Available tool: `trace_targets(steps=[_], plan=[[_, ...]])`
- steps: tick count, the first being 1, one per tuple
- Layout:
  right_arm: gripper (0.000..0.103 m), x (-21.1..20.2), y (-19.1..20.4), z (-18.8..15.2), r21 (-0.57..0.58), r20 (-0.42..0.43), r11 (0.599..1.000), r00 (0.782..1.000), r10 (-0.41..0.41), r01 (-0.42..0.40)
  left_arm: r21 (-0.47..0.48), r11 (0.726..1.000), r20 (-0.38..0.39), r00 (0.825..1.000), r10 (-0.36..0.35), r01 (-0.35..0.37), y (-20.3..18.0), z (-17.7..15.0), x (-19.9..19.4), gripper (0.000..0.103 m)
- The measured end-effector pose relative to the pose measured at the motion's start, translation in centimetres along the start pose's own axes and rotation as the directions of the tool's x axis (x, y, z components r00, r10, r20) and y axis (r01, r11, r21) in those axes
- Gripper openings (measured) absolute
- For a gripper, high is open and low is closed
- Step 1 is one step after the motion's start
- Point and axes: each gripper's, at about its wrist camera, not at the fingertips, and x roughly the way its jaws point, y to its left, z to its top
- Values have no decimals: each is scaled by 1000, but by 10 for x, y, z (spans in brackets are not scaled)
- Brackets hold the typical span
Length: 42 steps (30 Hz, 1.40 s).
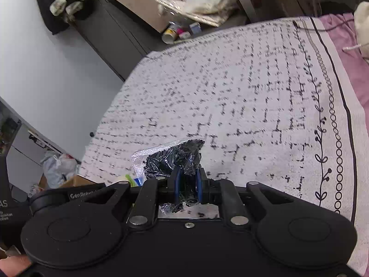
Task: Organize soft objects
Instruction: 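Lift the green-white plush with the left gripper while the right lifts the black bag, then carry both items over the box and open both grippers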
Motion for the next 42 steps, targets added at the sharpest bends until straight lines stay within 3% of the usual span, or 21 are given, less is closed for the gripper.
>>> trace_targets(steps=[30,42], plan=[[14,-62,67,-25,-92,156,995,986,55,-41,105,994,156,986,-54,38,51,11,-109,31],[14,-76,86,-37,-78,172,992,979,109,-96,129,991,182,982,-56,32,76,11,-127,31]])
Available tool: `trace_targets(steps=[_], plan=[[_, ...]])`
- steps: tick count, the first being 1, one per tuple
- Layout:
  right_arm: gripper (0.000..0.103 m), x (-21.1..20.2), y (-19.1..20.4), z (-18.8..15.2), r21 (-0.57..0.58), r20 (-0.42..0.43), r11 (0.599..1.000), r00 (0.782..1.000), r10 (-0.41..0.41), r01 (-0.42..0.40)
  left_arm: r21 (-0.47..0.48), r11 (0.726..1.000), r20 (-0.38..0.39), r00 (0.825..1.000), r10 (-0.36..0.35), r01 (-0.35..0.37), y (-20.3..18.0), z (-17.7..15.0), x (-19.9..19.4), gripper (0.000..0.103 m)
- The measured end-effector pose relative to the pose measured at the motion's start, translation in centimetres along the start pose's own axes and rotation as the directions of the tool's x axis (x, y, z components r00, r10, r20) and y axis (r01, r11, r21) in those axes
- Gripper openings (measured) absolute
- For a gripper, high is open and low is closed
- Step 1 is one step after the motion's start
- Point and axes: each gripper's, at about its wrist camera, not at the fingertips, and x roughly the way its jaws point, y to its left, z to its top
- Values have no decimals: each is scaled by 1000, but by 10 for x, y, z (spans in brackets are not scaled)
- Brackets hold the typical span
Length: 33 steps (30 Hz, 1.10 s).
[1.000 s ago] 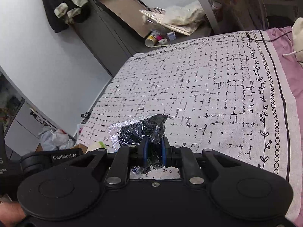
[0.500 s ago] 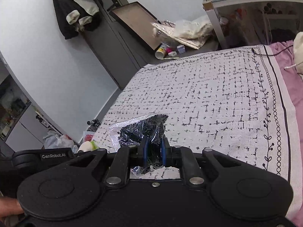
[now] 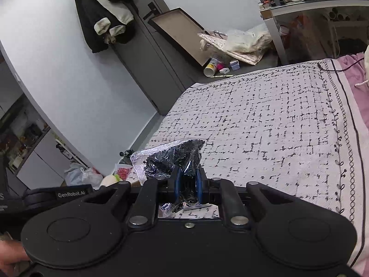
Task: Organize soft objects
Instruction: 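Carry both items over the box and open both grippers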
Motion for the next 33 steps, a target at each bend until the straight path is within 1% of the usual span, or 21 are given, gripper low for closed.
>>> trace_targets(steps=[5,8,16,22,28,33], plan=[[14,3,8,-5,21,1,1000,1000,21,-21,-1,1000,2,1000,2,-2,12,1,0,31],[14,6,13,-7,23,2,1000,1000,20,-20,5,1000,8,1000,-4,4,18,3,0,31],[14,22,31,-15,-18,-26,1000,999,25,-25,-5,1000,15,1000,5,-5,39,7,1,31],[14,35,44,-23,-44,-55,999,998,29,-31,-19,999,8,1000,27,-27,61,10,14,31],[14,55,61,-31,-73,-89,996,995,42,-48,-39,998,-14,999,38,-39,82,10,28,32],[14,73,73,-37,-92,-118,994,992,51,-62,-51,996,-54,996,69,-71,100,5,43,32]])
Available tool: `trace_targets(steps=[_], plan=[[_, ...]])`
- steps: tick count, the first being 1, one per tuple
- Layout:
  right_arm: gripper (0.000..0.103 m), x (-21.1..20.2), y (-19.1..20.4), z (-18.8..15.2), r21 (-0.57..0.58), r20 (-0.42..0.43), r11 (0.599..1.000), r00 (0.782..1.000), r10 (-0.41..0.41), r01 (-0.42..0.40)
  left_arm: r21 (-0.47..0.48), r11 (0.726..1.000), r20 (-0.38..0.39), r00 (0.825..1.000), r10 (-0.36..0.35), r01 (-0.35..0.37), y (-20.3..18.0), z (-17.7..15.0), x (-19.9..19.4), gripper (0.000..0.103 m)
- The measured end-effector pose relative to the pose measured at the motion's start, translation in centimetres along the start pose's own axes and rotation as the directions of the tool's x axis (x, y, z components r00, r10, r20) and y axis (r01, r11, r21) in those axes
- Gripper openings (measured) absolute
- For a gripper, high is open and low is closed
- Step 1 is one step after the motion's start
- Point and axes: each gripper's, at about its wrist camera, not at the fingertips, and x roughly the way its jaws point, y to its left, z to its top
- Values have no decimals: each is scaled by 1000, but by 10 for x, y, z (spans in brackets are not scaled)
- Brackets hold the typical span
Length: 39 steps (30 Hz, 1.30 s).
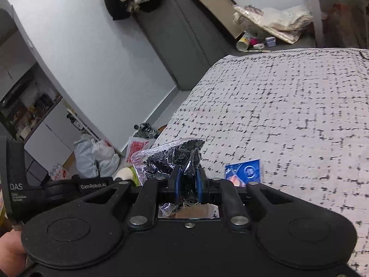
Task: Organize soft objects
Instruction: 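Carry both items over the box and open both grippers, then withdraw both grippers from the box toward the blue tissue pack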
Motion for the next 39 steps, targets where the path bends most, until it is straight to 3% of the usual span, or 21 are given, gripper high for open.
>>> trace_targets(steps=[8,14,22,26,33,35,39], plan=[[14,31,12,-1,-20,-34,1000,999,13,-13,-29,999,-54,998,23,-25,19,-2,22,39],[14,53,20,1,-19,-43,999,998,39,-39,-43,999,-67,998,23,-26,24,1,26,57],[21,74,13,-2,80,-56,993,994,96,-92,-26,999,-71,997,35,-37,27,2,24,64],[42,65,10,-4,81,-41,994,996,83,-80,10,998,-46,997,69,-68,21,0,18,70],[78,37,7,1,46,-5,999,1000,27,-27,-20,998,-9,998,65,-65,16,-2,3,95],[82,31,5,3,30,14,1000,1000,6,-7,-32,998,10,998,57,-57,15,-3,-4,102],[93,16,-2,8,30,31,1000,1000,-4,4,-44,997,27,998,59,-58,9,-3,-17,103]])
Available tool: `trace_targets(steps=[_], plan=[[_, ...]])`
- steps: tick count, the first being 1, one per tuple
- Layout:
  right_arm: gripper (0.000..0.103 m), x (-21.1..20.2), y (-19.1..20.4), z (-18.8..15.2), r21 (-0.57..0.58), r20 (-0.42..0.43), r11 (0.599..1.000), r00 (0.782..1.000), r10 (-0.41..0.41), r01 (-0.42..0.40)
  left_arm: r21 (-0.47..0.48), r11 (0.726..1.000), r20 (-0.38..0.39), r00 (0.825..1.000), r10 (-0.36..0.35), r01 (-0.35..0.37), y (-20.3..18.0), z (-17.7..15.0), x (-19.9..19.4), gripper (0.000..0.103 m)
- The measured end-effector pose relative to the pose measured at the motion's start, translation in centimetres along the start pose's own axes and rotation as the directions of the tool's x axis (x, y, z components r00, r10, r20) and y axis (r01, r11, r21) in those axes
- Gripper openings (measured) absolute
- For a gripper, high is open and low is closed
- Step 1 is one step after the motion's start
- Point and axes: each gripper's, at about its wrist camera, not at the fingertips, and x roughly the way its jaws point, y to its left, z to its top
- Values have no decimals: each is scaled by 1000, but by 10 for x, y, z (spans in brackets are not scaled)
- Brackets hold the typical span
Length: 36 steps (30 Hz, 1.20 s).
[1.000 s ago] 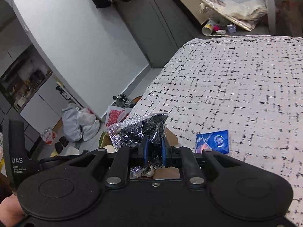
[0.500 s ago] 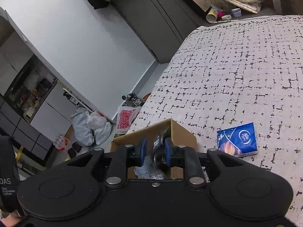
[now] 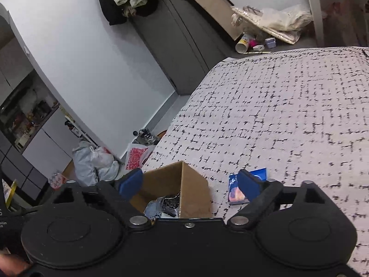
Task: Organize soft objects
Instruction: 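Withdraw both grippers from the box toward the blue tissue pack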
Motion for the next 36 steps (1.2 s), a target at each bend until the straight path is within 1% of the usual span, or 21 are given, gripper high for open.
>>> trace_targets(steps=[3,5,8,14,16,19,21,26,31,36], plan=[[98,-11,-5,4,-6,7,1000,1000,-10,10,-16,998,17,998,-55,56,-1,-1,-11,103],[103,-18,-8,4,-15,7,1000,1000,-13,13,-8,999,44,998,-42,42,-4,-2,-19,103],[103,-27,-12,5,-29,-1,1000,1000,-6,6,10,1000,74,997,-26,26,-11,-4,-30,103],[103,-46,-19,5,-49,-19,999,1000,-4,3,-11,999,56,997,-53,54,-19,-9,-45,103],[103,-53,-22,4,-62,-18,998,1000,-10,8,-5,999,66,997,-36,37,-23,-11,-51,103],[103,-62,-27,1,-87,-16,996,1000,-14,12,45,999,92,996,7,-11,-34,-14,-61,103],[103,-66,-34,-1,-77,-21,997,1000,-20,18,64,998,91,996,5,-10,-38,-17,-66,103],[103,-77,-42,-3,-73,-22,997,1000,-19,17,75,997,91,996,10,-17,-46,-26,-72,103],[103,-88,-46,-3,-58,-23,998,1000,-5,4,75,997,93,996,1,-8,-55,-35,-81,103],[103,-99,-51,-5,-73,-41,997,999,-4,1,79,997,93,996,13,-20,-67,-44,-87,103]])
